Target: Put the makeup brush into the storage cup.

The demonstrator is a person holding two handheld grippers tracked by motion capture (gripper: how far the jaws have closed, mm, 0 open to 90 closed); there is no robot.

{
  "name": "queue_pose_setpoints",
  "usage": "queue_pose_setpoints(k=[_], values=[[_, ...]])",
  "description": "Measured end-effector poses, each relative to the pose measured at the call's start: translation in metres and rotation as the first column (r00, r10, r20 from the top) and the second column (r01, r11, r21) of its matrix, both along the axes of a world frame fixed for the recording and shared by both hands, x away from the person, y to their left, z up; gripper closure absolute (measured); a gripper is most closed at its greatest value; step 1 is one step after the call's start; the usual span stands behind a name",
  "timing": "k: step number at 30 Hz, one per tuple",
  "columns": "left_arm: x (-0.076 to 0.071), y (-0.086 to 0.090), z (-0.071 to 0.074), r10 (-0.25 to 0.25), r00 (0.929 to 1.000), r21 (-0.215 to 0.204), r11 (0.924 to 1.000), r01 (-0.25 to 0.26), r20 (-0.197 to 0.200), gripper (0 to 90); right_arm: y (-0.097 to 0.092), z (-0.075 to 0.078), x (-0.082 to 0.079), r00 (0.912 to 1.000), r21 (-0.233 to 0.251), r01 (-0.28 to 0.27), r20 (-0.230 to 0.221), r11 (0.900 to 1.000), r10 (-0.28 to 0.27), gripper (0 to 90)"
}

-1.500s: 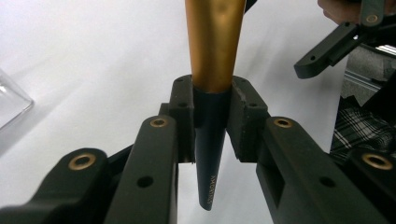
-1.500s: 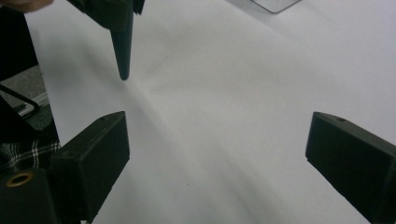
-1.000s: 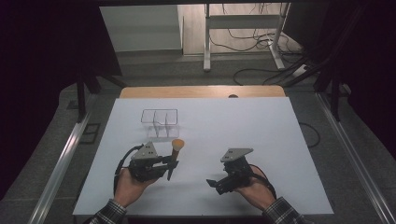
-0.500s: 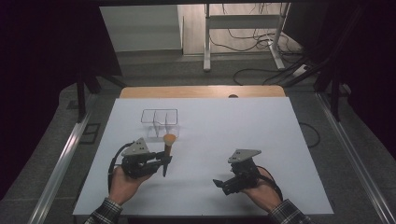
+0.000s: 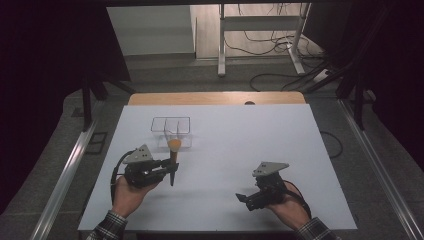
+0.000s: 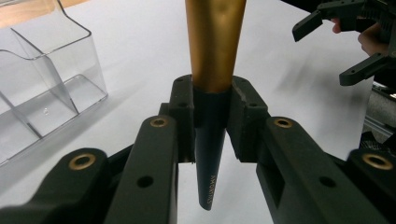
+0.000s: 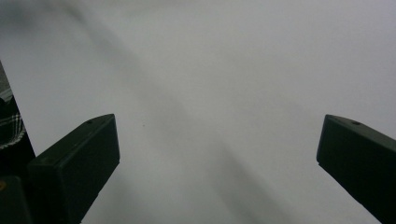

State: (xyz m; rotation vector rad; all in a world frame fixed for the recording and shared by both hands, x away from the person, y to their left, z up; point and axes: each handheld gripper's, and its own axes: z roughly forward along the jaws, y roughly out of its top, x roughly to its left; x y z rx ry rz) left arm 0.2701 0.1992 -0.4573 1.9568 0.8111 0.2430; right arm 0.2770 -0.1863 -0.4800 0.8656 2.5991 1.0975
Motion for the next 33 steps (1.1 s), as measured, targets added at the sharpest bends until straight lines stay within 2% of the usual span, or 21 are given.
queue_pose_setpoints(k=[24,33], values=[[0.012,-0.001,0.004,0.016,0.9999,0.001,0.9999,-0.016,0.004,73.6,-0.037,0.004,-0.005,0.9955,-0.006,0.092,0.024,0.9957,-0.092,0.0],[0.018,-0.001,0.005,0.021,0.9998,-0.012,0.9997,-0.021,0.002,73.6,-0.050,0.005,-0.008,0.9925,0.002,0.120,0.026,0.9928,-0.120,0.0]])
